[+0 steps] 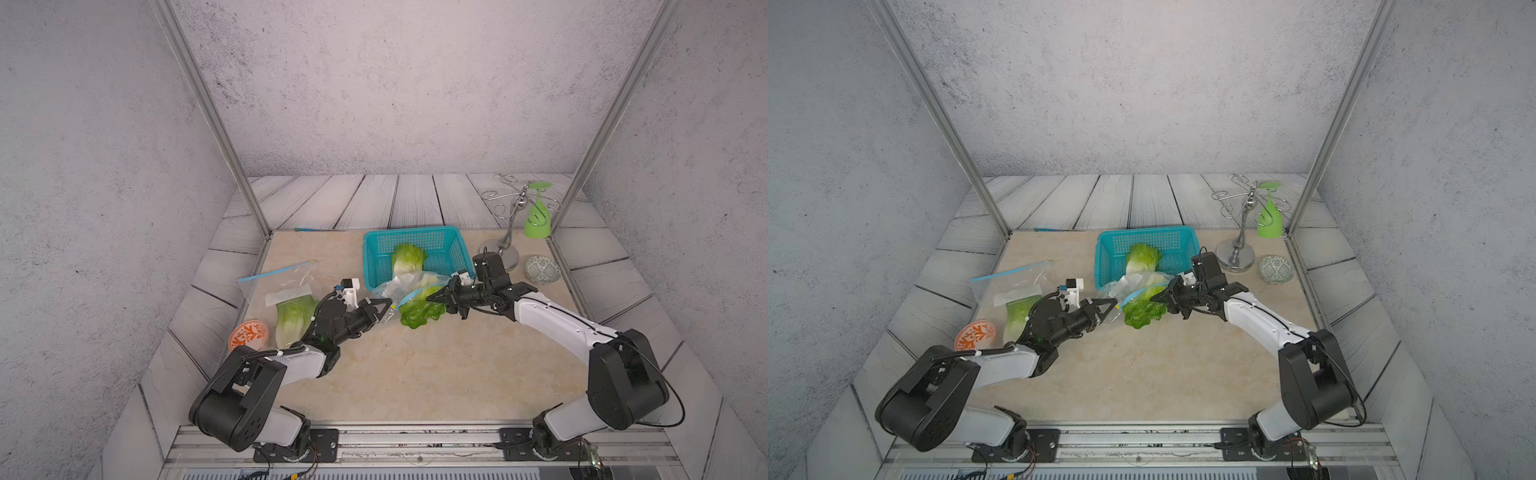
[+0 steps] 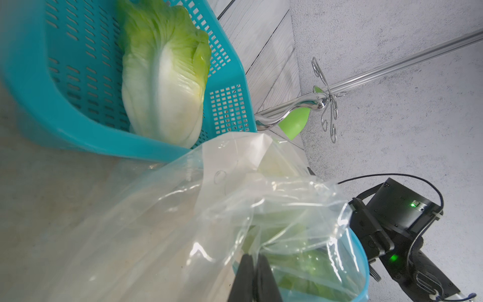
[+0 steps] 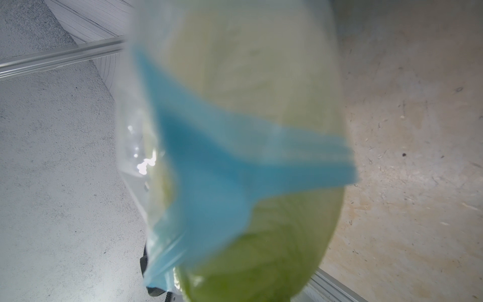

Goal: Put the chinese cabbages into a zipper bag and zip it
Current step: Place the Chinese cabbage in the zipper food storage bag.

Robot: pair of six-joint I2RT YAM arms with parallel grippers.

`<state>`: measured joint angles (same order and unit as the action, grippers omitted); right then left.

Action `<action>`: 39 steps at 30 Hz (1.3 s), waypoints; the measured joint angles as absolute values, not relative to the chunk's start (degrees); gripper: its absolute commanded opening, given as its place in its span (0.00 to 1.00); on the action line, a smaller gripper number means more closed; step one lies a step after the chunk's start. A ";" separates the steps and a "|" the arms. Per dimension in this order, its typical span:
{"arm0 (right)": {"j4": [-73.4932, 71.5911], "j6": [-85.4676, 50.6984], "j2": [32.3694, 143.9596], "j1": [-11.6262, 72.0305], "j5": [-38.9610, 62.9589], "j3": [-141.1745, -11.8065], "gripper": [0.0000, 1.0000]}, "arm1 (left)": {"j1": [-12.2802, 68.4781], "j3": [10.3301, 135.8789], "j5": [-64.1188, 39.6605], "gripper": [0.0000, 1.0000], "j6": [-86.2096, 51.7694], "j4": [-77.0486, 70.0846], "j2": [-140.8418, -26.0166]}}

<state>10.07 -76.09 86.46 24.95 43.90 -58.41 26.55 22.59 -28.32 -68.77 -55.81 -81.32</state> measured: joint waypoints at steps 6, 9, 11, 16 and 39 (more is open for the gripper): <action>8.12 -76.71 86.30 24.95 42.15 -57.25 0.00 | 26.89 22.41 -28.08 0.00 -70.08 -52.53 -77.23; 3.95 -79.00 86.30 25.02 40.60 -55.68 0.00 | 28.29 22.09 -27.00 0.00 -69.34 -45.91 -69.43; 1.30 -80.90 86.30 25.23 39.90 -54.98 0.00 | 29.26 21.12 -26.02 0.00 -69.06 -42.44 -64.49; -2.81 -85.01 86.30 26.68 37.28 -55.00 0.00 | 30.20 18.63 -24.21 0.00 -69.08 -36.40 -59.09; 7.44 -79.94 78.81 35.73 15.55 -60.71 0.02 | 36.86 32.16 -33.52 0.34 -62.04 -22.15 -55.40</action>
